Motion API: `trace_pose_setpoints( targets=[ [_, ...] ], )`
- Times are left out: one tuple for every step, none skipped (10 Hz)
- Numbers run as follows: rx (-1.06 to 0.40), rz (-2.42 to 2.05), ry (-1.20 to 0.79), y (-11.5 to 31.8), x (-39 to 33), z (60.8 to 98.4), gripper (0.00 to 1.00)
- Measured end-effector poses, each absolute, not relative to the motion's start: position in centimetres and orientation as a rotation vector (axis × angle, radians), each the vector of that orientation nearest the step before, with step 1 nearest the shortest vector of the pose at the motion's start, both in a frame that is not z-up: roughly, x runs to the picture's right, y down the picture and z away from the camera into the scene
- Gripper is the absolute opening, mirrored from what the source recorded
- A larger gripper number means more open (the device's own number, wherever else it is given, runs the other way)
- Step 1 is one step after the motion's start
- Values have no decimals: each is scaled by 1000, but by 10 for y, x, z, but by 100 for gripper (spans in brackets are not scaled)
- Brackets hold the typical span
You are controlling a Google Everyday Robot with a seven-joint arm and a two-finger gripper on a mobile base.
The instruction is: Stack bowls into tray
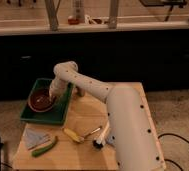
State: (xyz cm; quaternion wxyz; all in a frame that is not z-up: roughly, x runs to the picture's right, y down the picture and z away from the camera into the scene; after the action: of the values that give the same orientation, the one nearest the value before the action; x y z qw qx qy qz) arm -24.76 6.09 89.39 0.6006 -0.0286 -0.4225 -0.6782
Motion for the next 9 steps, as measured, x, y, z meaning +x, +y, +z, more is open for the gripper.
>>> trace_pose_setpoints(
  targets=[
    [-68, -1573, -978, 61, -248, 894, 0],
    [-72, -1575, -976, 61, -248, 894, 0],
    [-76, -1578, -974, 61, -248, 894, 0],
    [-79, -1577, -973, 61, -248, 894, 2],
    [-83, -1577, -972, 61, -248, 894, 9],
    [-88, -1576, -972, 62, -248, 895, 19],
    [-90, -1575, -971, 62, -247, 895, 29],
    [-93, -1574, -972, 62, -247, 895, 38],
    [-97, -1573, -972, 63, -246, 896, 49]
  ],
)
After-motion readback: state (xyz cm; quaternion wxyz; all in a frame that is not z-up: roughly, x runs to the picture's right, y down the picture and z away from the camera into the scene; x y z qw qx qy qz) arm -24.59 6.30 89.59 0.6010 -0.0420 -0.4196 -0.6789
